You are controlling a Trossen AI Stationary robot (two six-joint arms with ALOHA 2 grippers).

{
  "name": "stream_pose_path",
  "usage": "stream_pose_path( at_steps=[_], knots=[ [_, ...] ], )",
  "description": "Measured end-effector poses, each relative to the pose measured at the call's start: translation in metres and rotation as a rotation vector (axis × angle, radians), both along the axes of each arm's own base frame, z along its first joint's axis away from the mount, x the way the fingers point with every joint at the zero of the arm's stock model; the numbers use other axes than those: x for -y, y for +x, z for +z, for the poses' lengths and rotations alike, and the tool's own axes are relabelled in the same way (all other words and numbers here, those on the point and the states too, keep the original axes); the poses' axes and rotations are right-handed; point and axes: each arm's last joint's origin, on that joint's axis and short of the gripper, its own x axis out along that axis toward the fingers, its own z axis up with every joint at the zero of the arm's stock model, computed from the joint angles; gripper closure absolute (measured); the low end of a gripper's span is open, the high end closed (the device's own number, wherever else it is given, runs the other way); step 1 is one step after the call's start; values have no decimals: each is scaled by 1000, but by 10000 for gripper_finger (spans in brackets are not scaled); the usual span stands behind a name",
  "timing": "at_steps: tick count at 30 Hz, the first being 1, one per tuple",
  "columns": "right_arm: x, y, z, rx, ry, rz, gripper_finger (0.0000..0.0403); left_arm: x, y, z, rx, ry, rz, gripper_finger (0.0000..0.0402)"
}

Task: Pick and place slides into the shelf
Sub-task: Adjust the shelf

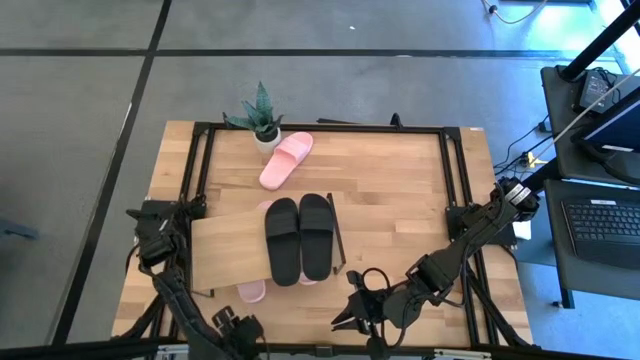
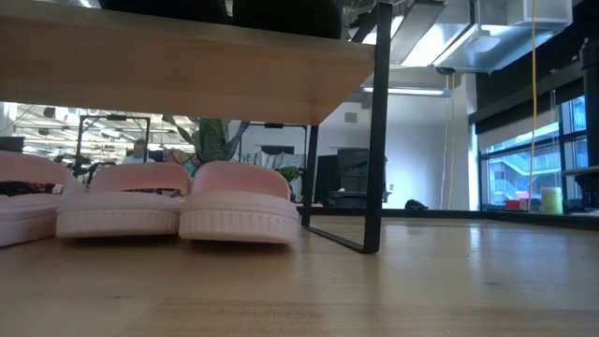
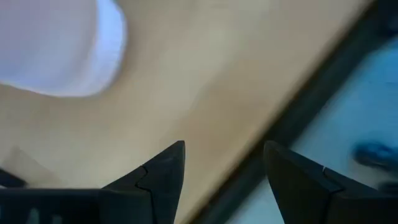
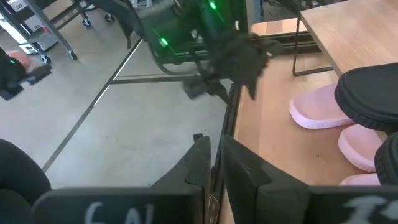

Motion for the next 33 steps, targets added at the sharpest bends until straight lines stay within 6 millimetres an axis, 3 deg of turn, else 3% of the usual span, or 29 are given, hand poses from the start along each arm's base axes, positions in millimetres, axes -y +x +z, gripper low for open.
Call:
stream_pose_path(
  at_steps=[8,13,18,21,26,33],
  knots=[
    [0,0,3,-17,57,-24,361,24,3,66,271,-96,-12,193],
    [5,3,8,-67,77,-61,361,11,0,115,406,-36,21,193],
    [24,4,16,-234,-14,-135,361,-14,-9,159,520,20,61,193],
    [39,5,23,-309,-71,-174,361,-27,-14,172,524,34,86,193],
    [64,-2,29,-494,-191,-247,361,-46,-6,187,558,62,77,193],
    [94,-5,16,-670,-308,-322,361,-60,8,191,526,207,-90,193]
  ],
)
